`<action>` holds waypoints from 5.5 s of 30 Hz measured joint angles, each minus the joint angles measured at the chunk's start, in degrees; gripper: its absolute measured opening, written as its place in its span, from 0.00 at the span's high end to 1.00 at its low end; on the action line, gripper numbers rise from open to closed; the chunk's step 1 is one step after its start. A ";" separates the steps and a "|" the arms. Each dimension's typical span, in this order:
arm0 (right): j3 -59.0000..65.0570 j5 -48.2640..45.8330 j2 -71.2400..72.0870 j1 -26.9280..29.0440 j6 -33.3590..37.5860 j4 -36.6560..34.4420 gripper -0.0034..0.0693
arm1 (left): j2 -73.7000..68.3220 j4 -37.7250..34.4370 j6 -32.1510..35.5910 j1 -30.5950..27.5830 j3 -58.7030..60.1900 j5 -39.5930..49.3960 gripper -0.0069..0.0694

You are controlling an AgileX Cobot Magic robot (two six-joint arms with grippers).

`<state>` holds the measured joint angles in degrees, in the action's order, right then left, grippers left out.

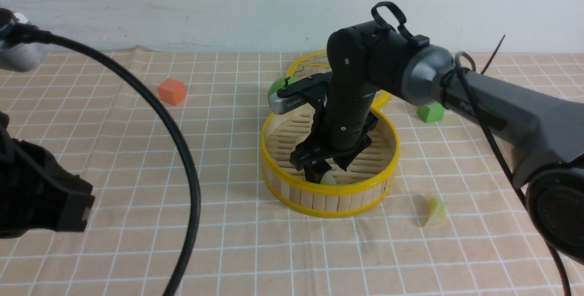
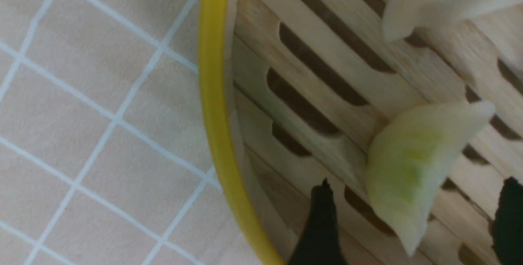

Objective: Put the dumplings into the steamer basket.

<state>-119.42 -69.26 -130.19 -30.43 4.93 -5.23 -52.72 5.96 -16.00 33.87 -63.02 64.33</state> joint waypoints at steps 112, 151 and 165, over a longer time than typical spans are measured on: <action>-0.60 -2.03 24.11 4.59 -0.82 -3.22 0.79 | 13.05 9.64 -12.12 0.00 19.58 -7.33 0.88; 77.98 45.74 101.63 4.59 8.58 -12.62 0.91 | 40.62 10.30 -19.87 0.00 38.65 -26.25 0.86; 89.21 51.99 105.53 6.47 8.53 -10.16 0.98 | 40.62 10.30 -19.87 0.00 38.65 -26.19 0.85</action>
<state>-30.21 -17.27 -24.65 -23.96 13.46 -15.40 -12.09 16.26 -35.87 33.87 -24.36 38.13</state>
